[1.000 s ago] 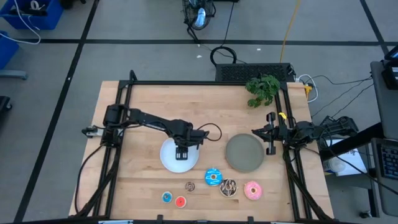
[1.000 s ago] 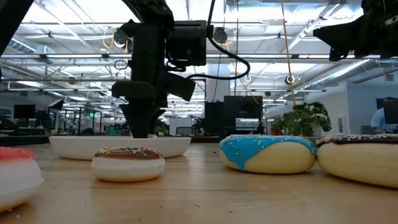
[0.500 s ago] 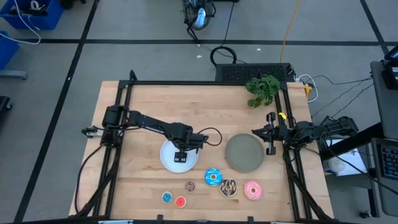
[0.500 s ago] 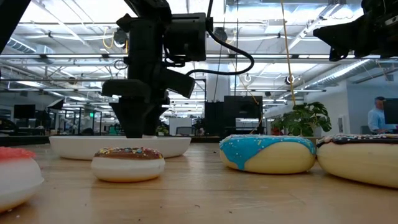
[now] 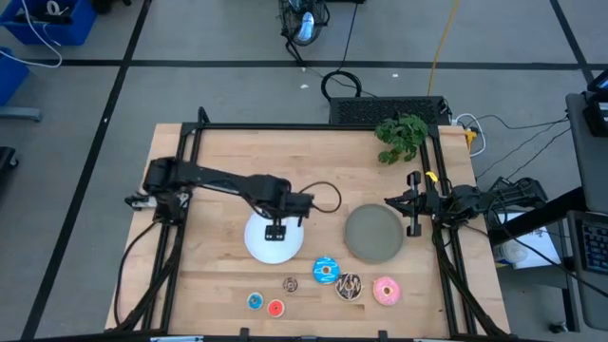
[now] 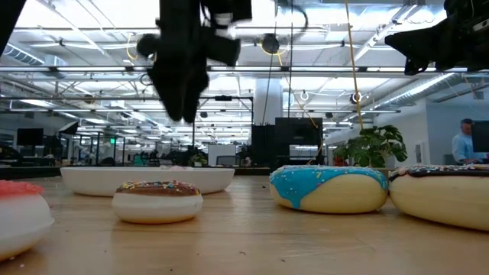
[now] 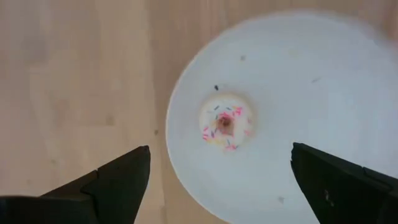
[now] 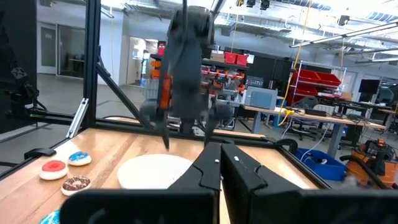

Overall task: Pick & Place donuts
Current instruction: Put the small blue donut on the white plate

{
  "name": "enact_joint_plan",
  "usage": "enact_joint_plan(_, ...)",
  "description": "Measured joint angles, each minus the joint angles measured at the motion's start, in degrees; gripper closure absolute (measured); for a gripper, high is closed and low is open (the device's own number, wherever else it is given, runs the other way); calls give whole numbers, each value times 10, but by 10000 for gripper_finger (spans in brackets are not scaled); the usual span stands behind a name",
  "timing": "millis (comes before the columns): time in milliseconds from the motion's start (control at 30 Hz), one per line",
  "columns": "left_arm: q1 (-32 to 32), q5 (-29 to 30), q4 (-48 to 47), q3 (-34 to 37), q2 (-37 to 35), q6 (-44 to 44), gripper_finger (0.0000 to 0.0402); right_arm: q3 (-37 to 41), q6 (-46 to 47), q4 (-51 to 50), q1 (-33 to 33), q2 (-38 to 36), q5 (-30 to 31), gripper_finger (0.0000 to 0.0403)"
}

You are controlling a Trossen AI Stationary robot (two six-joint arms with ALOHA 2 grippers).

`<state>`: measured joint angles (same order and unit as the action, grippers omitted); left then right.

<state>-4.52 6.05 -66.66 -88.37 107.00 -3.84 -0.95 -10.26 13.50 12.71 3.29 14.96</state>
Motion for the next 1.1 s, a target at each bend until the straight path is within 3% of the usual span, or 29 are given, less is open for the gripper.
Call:
enact_joint_plan(333,-9,5,-28,-13,-83,-101,20,0,-5,0,0,0,0,403)
enact_joint_plan(433,-18,5,-62,-13,-85,-113,40,0,-5,0,0,0,0,403)
enact_joint_plan(567,-32,5,-107,-13,-81,-116,106,0,-6,0,0,0,1,403)
enact_joint_plan(967,-60,-12,-96,-13,-78,-113,372,0,-12,0,0,0,1,403)
enact_joint_plan(1100,-68,-35,-95,-13,-78,-127,390,0,-12,0,0,0,1,403)
